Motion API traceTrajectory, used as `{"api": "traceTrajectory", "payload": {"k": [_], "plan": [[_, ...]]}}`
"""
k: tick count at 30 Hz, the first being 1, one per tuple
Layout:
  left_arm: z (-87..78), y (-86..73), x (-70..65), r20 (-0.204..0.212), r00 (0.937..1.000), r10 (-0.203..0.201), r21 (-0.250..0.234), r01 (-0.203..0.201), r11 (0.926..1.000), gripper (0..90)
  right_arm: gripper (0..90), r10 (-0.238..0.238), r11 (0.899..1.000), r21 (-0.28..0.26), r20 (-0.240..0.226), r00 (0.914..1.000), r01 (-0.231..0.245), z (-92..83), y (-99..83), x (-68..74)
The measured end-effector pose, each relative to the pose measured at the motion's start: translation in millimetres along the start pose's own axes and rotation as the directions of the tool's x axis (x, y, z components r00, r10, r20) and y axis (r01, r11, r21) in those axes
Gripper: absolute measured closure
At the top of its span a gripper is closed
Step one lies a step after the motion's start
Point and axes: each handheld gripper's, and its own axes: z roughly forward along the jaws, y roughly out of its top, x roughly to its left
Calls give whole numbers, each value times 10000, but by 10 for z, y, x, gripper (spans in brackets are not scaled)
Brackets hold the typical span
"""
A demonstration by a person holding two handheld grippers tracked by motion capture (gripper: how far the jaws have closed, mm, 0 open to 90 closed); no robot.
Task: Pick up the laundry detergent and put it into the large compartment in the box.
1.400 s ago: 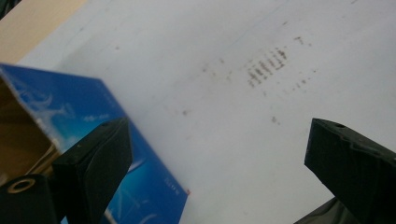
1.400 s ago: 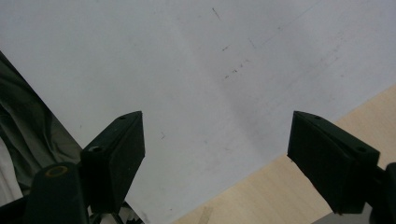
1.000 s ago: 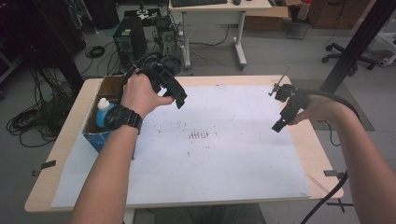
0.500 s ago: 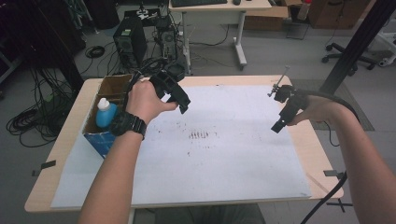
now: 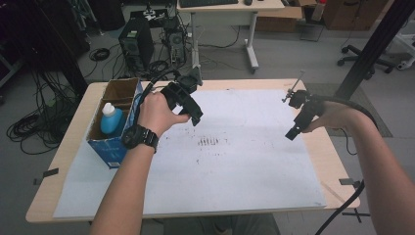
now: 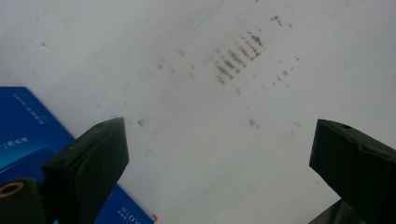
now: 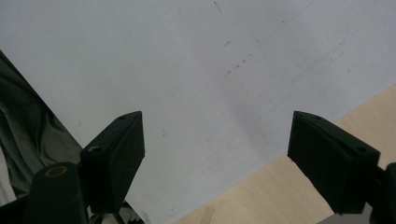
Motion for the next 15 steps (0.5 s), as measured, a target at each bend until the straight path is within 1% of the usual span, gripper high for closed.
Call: {"api": "traceTrajectory", "payload": {"k": [7, 8, 13, 15], "plan": [[83, -37, -10, 1, 10000, -30, 94, 30, 10000, 46, 188, -65, 10000, -57, -8, 10000, 65, -1, 3, 14], [105, -46, -11, 77, 9999, -126, 56, 125, 9999, 47, 188, -58, 10000, -41, -6, 10000, 58, -1, 5, 13], [162, -69, 1, 171, 9996, -204, 6, 204, 9998, 47, 188, -129, 9999, -38, -23, 9999, 129, 8, 20, 9], [186, -63, 1, 134, 9997, -208, 104, 206, 9997, 45, 188, -99, 9999, 18, -24, 9999, 99, 11, 23, 3]]}}
